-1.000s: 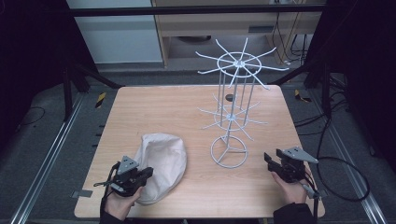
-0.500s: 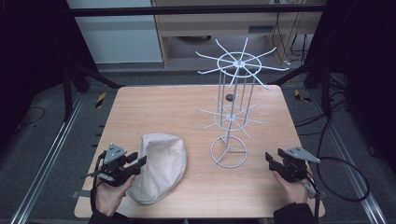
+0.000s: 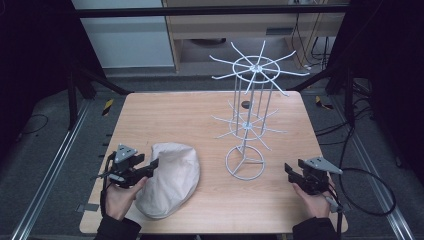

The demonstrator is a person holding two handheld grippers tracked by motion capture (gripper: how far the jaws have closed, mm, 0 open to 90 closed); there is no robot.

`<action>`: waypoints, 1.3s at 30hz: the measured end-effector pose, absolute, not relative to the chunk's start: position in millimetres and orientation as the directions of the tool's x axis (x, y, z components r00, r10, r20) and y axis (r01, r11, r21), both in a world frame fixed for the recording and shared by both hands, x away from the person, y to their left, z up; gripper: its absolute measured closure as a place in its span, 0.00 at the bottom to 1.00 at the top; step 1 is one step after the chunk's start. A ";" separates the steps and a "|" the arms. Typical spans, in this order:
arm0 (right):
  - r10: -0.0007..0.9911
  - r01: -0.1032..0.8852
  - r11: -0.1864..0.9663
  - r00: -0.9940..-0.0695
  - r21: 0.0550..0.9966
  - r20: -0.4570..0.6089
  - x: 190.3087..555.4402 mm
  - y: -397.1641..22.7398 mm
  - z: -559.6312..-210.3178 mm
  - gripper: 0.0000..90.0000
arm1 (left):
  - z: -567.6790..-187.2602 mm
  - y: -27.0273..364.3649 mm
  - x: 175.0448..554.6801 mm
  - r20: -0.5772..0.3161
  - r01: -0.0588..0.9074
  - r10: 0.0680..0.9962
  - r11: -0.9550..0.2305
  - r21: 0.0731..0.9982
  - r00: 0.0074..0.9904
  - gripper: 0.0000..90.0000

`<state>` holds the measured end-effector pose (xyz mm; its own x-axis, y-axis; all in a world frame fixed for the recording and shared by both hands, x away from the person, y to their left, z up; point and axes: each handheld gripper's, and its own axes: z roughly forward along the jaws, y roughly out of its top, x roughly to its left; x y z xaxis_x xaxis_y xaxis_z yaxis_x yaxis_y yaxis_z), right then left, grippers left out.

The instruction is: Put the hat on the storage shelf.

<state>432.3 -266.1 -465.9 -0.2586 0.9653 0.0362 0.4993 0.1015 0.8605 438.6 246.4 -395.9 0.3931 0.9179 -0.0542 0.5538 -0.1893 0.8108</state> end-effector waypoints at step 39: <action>0.962 0.509 0.117 -0.271 0.853 0.030 433.3 -265.5 -467.8 0.49 | -434.4 234.4 469.7 -0.018 0.681 0.919 -0.278 0.677 0.393 0.73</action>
<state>433.3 -265.5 -467.8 -0.2711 0.9621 0.0298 0.5092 0.1171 0.8527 469.7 234.4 -434.4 0.3927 0.9195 -0.0182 0.6814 -0.2776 0.6772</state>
